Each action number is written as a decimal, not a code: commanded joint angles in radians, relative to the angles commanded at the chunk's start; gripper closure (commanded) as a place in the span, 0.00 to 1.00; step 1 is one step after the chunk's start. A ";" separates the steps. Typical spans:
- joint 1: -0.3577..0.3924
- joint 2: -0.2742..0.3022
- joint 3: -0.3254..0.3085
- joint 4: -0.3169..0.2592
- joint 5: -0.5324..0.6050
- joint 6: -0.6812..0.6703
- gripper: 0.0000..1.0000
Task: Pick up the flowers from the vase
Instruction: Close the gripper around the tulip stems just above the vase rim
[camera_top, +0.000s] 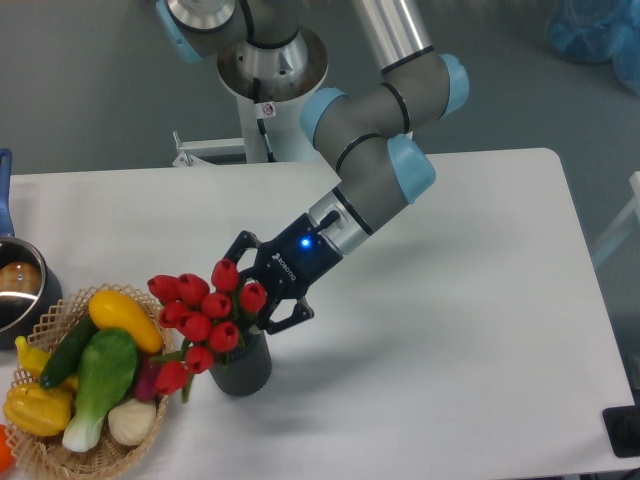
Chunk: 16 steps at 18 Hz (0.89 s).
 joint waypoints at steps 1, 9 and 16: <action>0.002 0.000 0.005 0.000 -0.008 0.000 1.00; 0.011 0.021 0.012 0.000 -0.046 -0.002 1.00; 0.023 0.057 0.023 -0.002 -0.132 -0.011 1.00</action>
